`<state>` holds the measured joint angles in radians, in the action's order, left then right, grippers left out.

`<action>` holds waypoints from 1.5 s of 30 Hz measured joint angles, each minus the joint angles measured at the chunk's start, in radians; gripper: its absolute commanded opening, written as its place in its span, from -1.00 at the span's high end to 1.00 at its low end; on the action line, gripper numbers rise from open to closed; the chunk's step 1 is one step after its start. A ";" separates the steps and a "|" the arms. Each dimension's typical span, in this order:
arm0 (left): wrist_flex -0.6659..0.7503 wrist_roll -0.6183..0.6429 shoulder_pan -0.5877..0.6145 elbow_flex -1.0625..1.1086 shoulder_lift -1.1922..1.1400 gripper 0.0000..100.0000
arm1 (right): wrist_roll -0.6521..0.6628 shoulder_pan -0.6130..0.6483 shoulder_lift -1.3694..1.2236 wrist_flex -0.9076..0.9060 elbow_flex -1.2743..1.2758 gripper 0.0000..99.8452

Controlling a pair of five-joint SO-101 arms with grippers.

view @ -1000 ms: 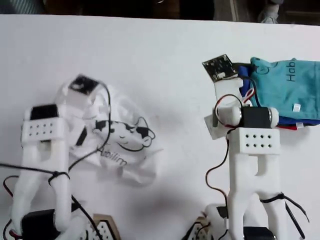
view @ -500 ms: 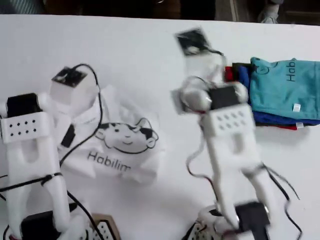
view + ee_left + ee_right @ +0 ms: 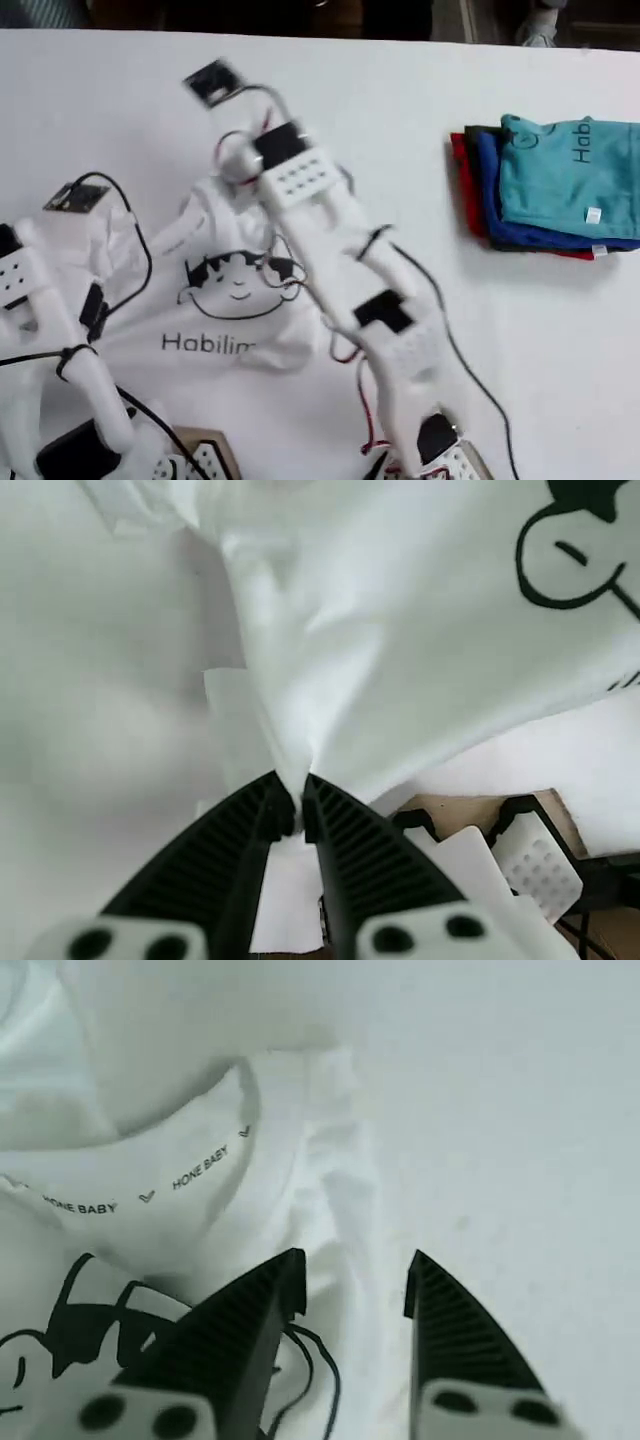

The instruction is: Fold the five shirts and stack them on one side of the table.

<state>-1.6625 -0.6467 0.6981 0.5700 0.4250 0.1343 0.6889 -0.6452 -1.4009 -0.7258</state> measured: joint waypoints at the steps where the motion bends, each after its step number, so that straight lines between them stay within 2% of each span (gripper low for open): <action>1: 0.000 0.000 0.005 0.005 0.000 0.95 | 0.000 0.014 -0.044 0.000 -0.031 0.42; 4: 0.002 0.000 0.003 0.015 0.000 0.95 | 0.000 0.052 -0.163 0.000 -0.114 0.26; 15: 0.003 0.000 0.003 0.017 0.000 0.95 | 0.000 0.086 -0.451 0.000 -0.316 0.26; 17: 0.003 0.000 0.003 0.017 0.000 0.95 | 0.000 0.086 -0.471 -0.017 -0.351 0.36; 18: 0.003 0.000 0.003 0.017 0.000 0.95 | 0.000 0.086 -0.480 -0.029 -0.370 0.49; 20: 0.003 0.000 0.003 0.017 0.000 0.95 | 0.000 0.086 -0.489 -0.061 -0.397 0.91; 21: 0.003 0.000 0.003 0.017 0.000 0.95 | 0.000 0.086 -0.489 -0.074 -0.404 1.00; 22: 0.006 0.000 0.003 0.017 0.000 0.95 | 0.000 0.084 -0.489 -0.081 -0.407 0.89; 23: 0.009 0.000 0.003 0.017 0.000 0.95 | 0.000 0.080 -0.491 -0.087 -0.410 0.88; 25: 0.009 0.000 0.003 0.003 0.000 0.95 | 0.000 0.052 -0.493 -0.098 -0.414 0.98; 31: 0.009 0.000 0.003 -0.063 0.000 0.95 | 0.000 -0.031 -0.496 -0.172 -0.459 0.96; 36: 0.009 0.000 0.002 -0.207 0.000 0.95 | 0.000 -0.127 -0.466 -0.330 -0.592 0.96; 39: 0.009 0.000 -0.006 -0.313 0.000 0.95 | 0.000 -0.175 -0.371 -0.345 -0.635 0.96; 42: -0.011 0.000 -0.054 -0.419 0.000 0.95 | 0.000 -0.212 -0.242 -0.347 -0.605 0.96; 45: -0.052 0.000 -0.115 -0.534 0.000 0.95 | 0.000 -0.236 -0.061 -0.347 -0.463 0.96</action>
<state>-1.7146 -0.6467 0.5831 0.0361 0.4250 0.1343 0.4526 -0.7066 -1.7476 -1.1891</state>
